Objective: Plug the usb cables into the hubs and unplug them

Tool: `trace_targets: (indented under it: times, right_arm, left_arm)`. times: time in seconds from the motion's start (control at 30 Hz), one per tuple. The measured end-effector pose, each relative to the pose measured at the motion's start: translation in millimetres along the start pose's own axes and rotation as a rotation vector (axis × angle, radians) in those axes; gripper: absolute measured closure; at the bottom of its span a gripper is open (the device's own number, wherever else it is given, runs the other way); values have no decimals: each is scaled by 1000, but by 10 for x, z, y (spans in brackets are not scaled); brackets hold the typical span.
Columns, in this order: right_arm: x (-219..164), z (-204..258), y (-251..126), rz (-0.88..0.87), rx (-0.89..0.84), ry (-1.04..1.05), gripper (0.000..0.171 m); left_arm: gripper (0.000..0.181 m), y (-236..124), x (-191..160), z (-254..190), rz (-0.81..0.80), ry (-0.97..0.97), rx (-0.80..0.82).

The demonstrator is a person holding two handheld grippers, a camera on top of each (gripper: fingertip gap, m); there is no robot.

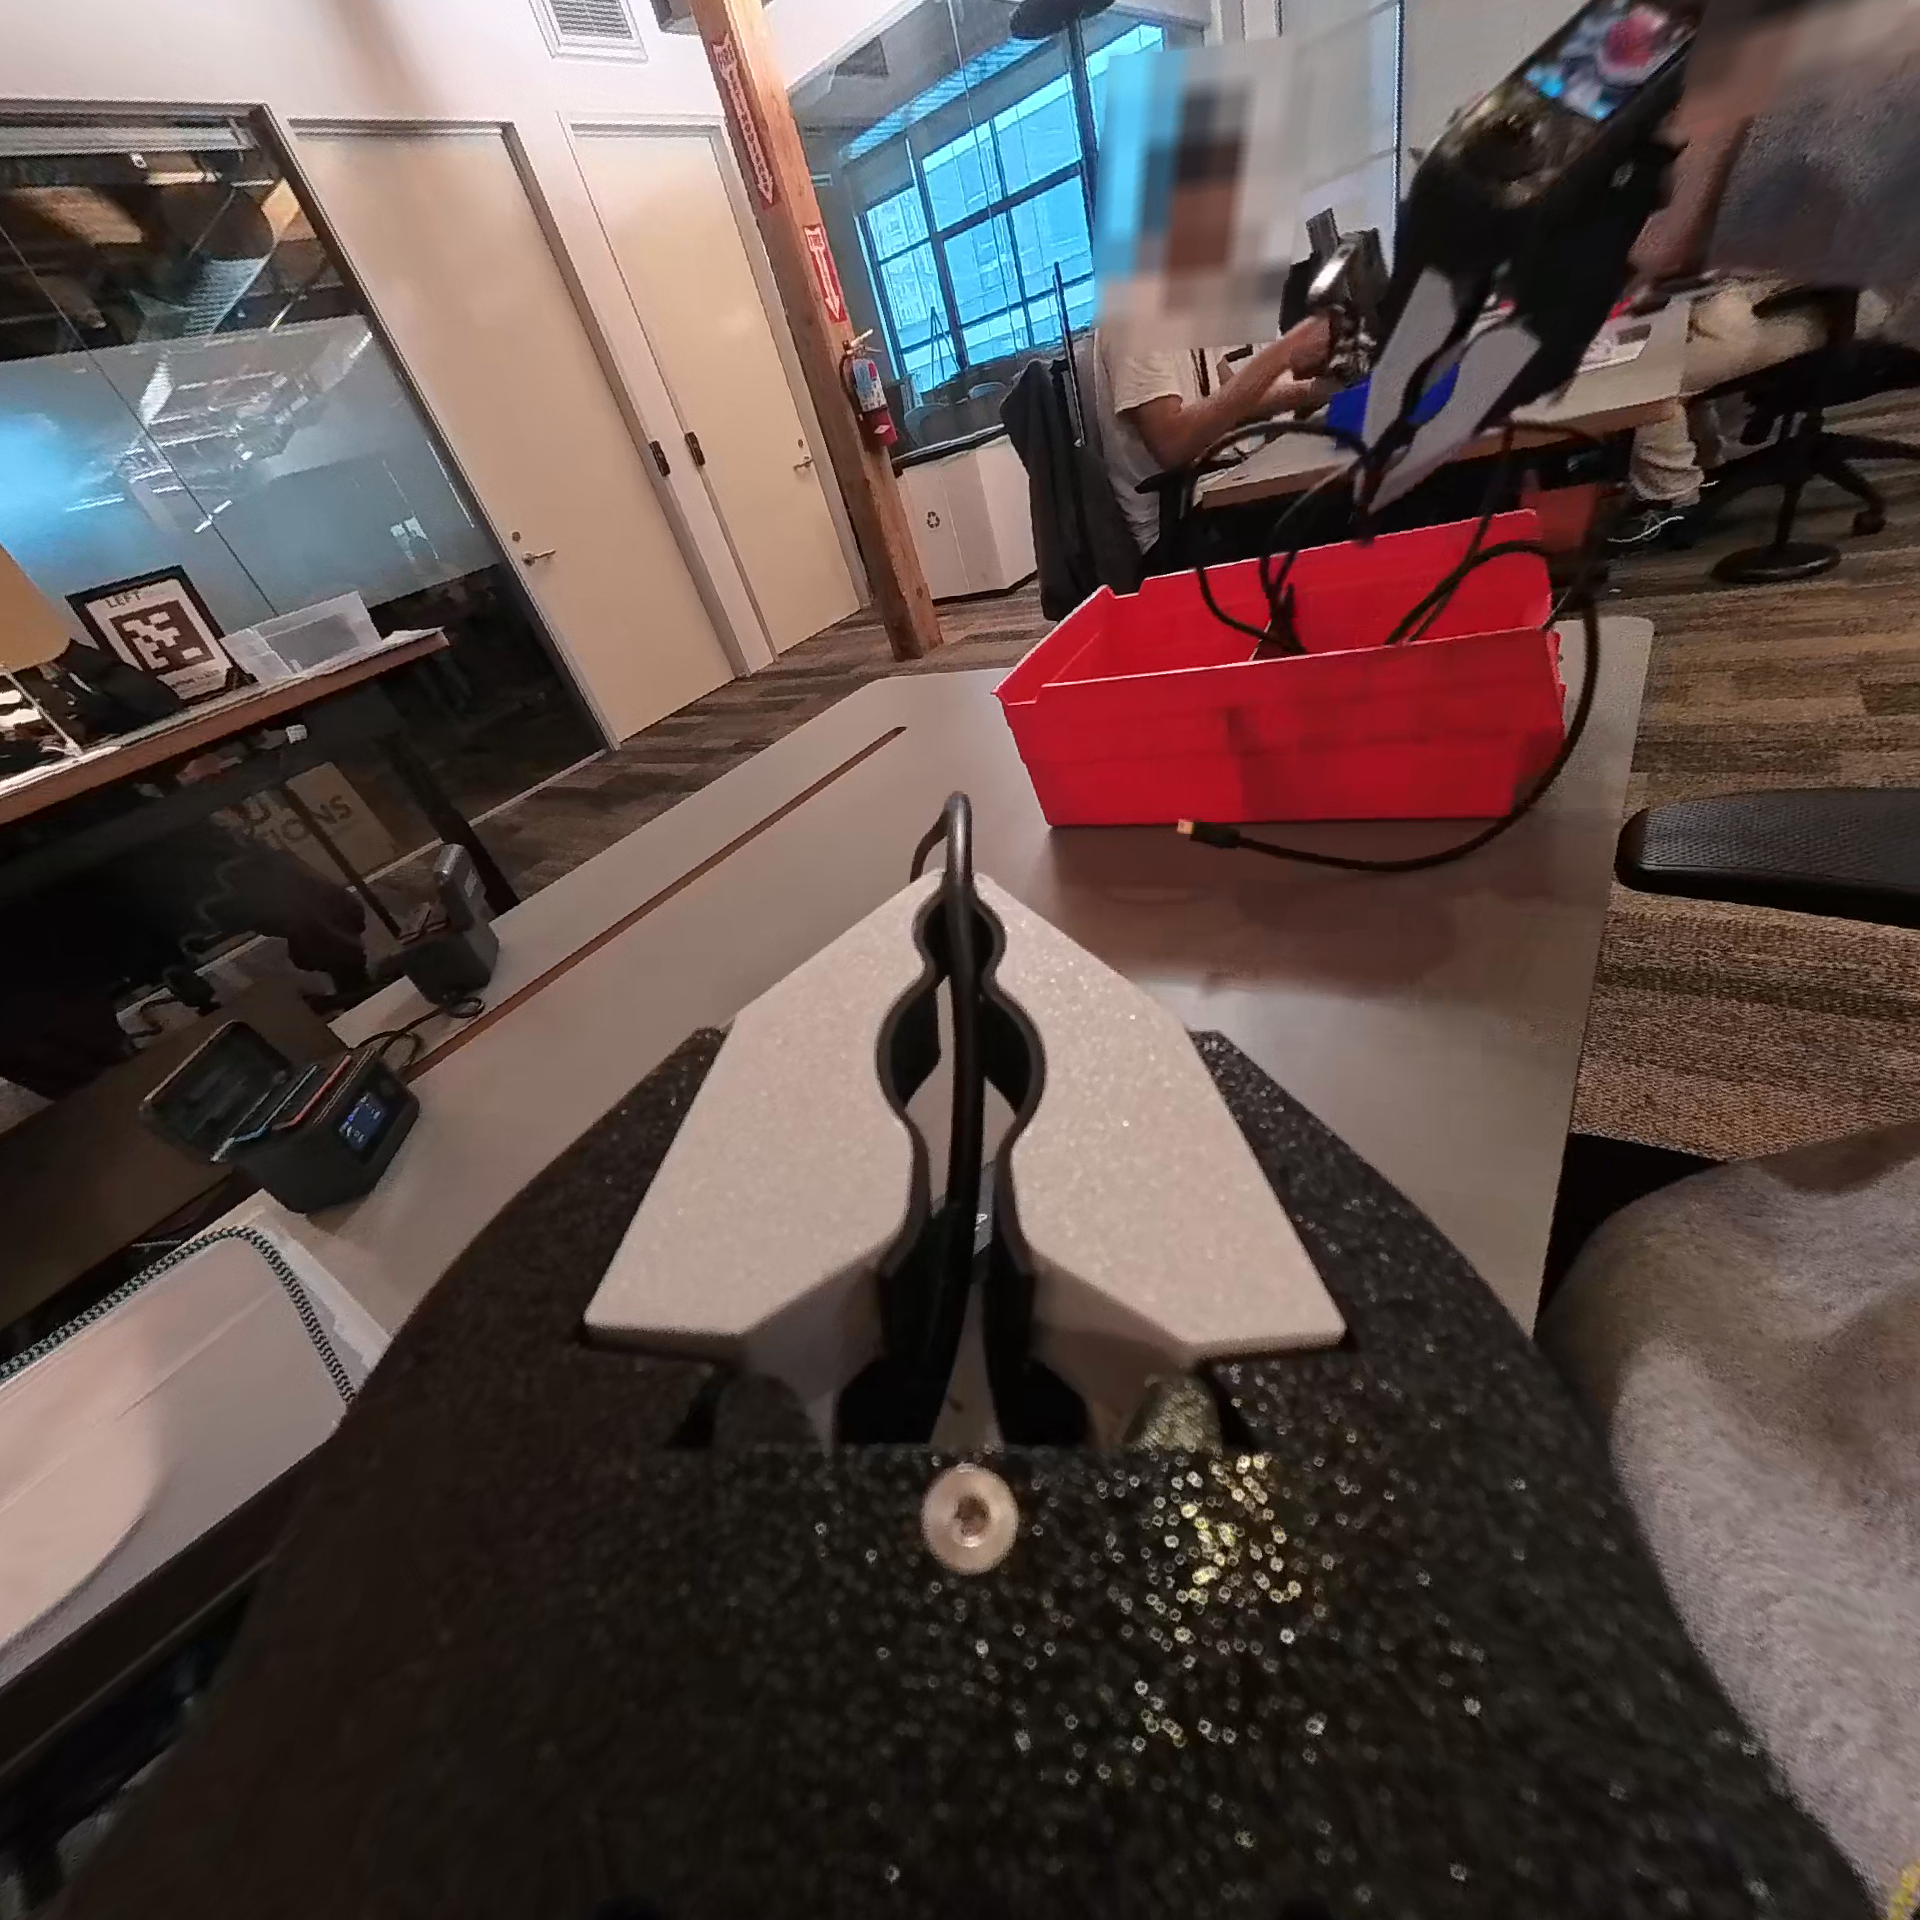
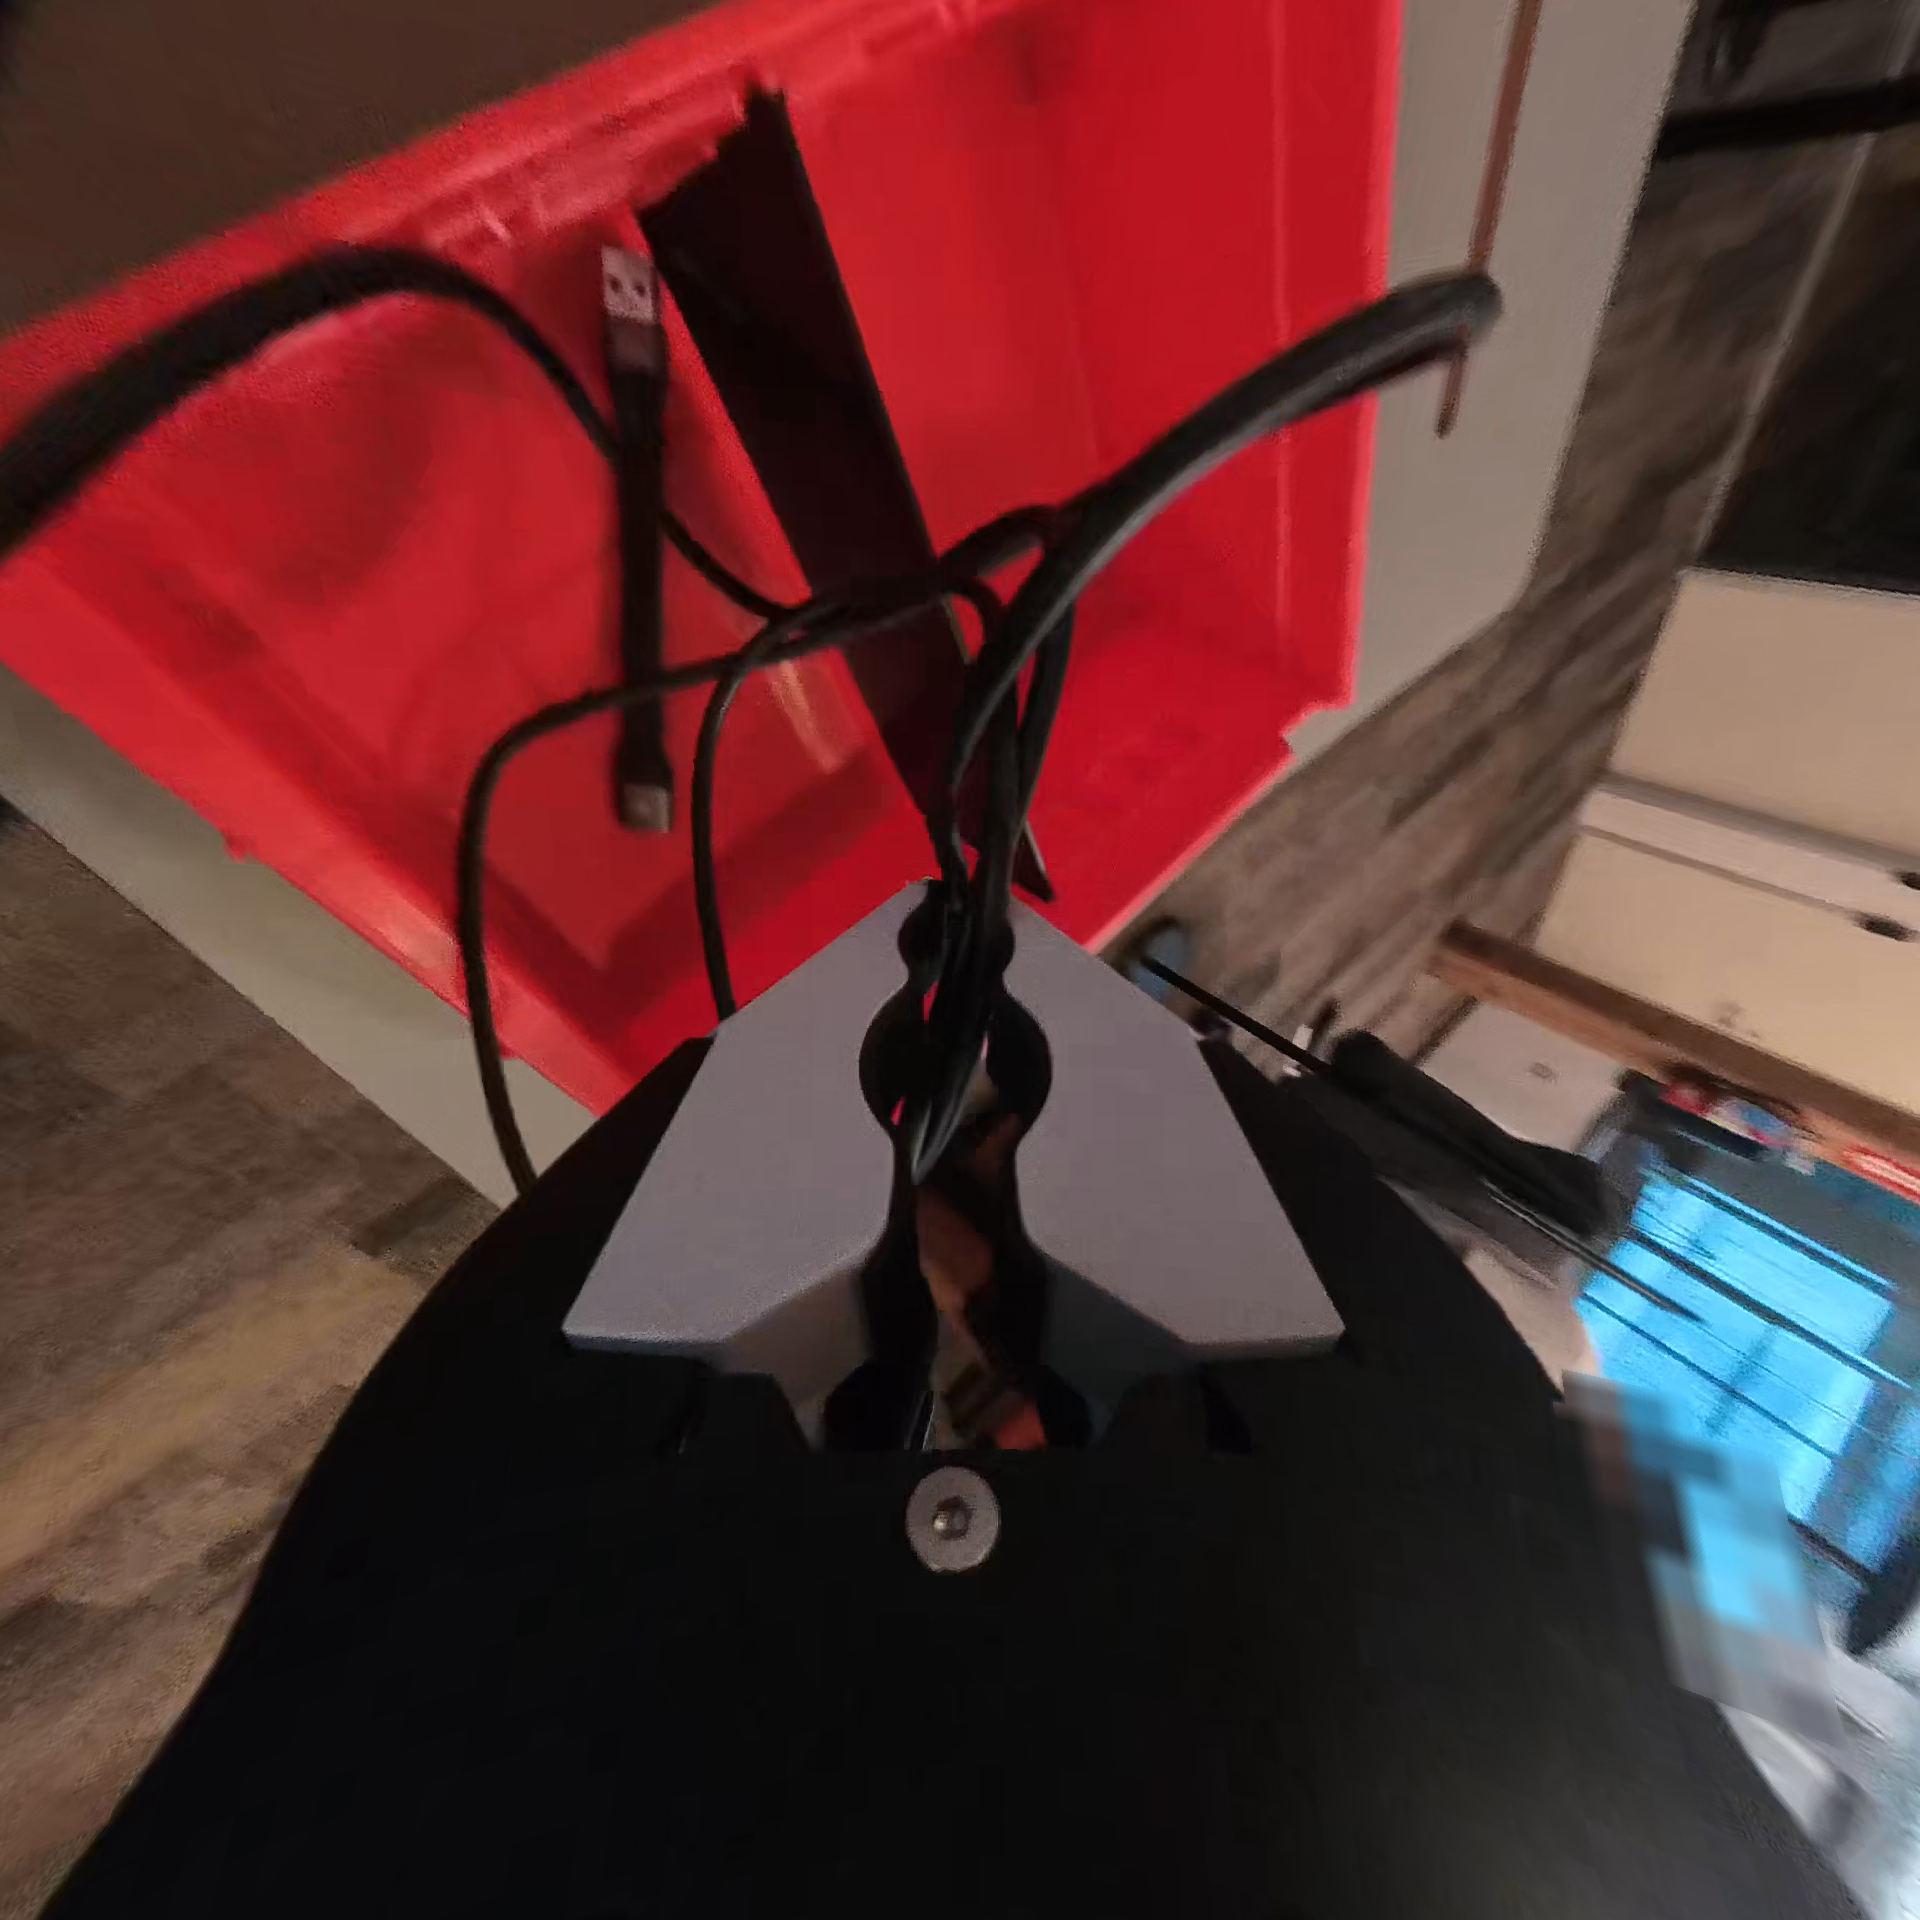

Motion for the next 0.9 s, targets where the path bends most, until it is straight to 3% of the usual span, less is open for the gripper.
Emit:
trace_targets:
  times: [0.27, 0.5, 0.7, 0.9]
  right_arm:
    - [149, 339, 498, -189, 306, 341, 168]
    - [158, 631, 699, -109, 487, 461, 168]
    - [39, 122, 354, -131, 339, 605, 135]
    - [-42, -437, -150, -193, 56, 672, 124]
  left_arm:
    - [181, 0, 3, -15, -1, 2, -7]
    - [181, 6, 3, -41, 1, 9, -16]
    - [181, 5, 9, -53, -1, 11, -23]
    - [181, 6, 6, -54, -1, 12, -25]
Point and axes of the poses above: each gripper's, where its closed fingertips meet, y out along the fingers, x out of its top, z = x × y across the jaws, the point moved 2 cm from there along -y, back along the fingers, and after that the axes turned 8 degrees about -z, right-handed, at the moved point
